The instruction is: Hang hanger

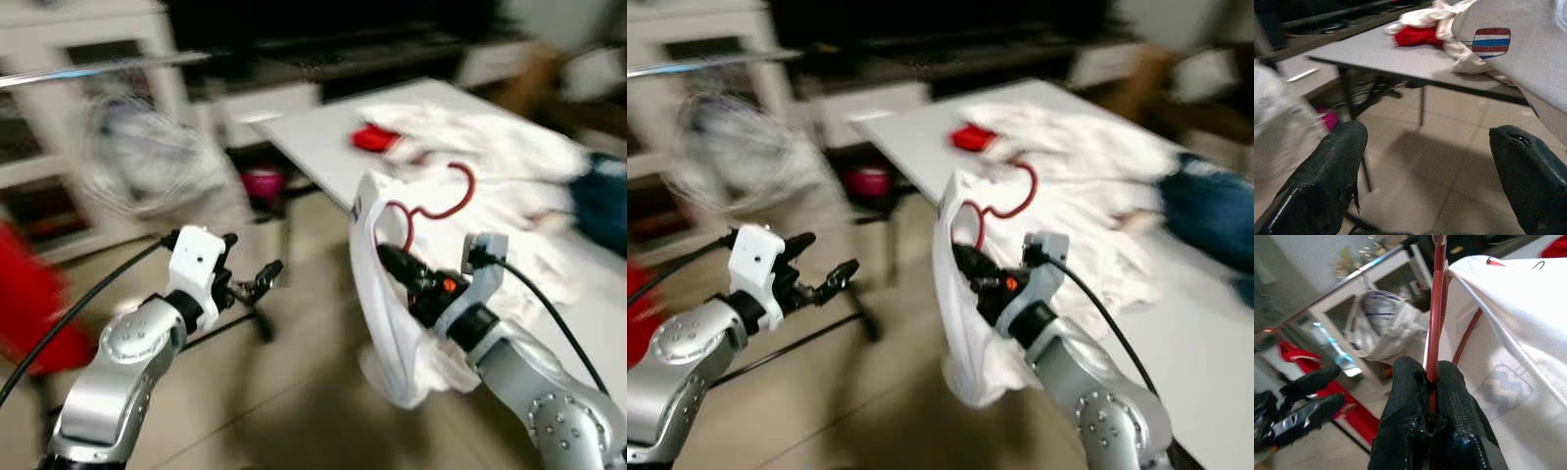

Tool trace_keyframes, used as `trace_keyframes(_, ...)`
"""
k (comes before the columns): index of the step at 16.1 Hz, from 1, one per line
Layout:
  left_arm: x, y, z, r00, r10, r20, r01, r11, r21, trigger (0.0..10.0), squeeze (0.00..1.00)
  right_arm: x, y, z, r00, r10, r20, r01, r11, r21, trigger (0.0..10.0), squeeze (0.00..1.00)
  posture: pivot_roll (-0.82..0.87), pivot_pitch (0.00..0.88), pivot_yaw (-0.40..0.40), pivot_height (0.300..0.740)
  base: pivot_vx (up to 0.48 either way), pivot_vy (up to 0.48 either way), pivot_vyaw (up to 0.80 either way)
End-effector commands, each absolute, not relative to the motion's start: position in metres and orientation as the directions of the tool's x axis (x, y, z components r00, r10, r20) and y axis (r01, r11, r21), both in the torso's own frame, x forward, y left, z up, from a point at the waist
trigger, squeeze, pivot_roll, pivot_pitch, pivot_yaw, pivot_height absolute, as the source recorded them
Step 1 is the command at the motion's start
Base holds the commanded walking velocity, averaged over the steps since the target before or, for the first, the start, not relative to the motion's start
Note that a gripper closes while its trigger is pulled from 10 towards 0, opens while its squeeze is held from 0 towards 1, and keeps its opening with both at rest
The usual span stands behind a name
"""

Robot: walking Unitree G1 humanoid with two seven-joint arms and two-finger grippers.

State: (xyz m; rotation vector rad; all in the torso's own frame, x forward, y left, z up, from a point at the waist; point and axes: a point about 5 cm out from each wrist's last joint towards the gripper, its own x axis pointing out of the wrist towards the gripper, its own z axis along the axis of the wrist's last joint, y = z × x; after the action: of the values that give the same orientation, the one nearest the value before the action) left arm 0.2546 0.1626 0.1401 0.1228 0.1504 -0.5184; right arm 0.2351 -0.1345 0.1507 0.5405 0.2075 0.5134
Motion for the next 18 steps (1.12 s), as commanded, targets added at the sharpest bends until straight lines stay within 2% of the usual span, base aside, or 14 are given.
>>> trace_keyframes(1,0.256,0.163,0.142,0.868,-0.471,-0.159,0.488,0.867,0.098,10.0,0.00,0.239,-0.132,0.154,0.858,0.512,-0.034,-0.419,0.737,0.530,10.0,0.00,-0.10,0.000,0.006,0.740,0.000,0.000,0.80)
trace_keyframes(9,0.259,0.162,0.142,0.867,-0.475,-0.151,0.491,0.866,0.093,10.0,0.00,0.248,-0.130,0.151,0.883,0.469,-0.033,-0.397,0.782,0.480,10.0,0.00,-0.11,0.000,0.032,0.740,0.000,0.000,0.80)
trace_keyframes(17,0.267,0.165,0.142,0.895,-0.418,-0.154,0.439,0.888,0.137,10.0,0.00,0.265,-0.126,0.144,0.897,0.437,-0.068,-0.365,0.818,0.444,10.0,0.00,-0.08,0.000,0.016,0.740,0.000,0.000,0.80)
trace_keyframes(18,0.268,0.163,0.144,0.896,-0.418,-0.151,0.439,0.886,0.149,10.0,0.00,0.271,-0.124,0.143,0.899,0.430,-0.085,-0.362,0.839,0.406,10.0,0.00,-0.08,0.000,0.012,0.740,0.000,-0.240,0.80)
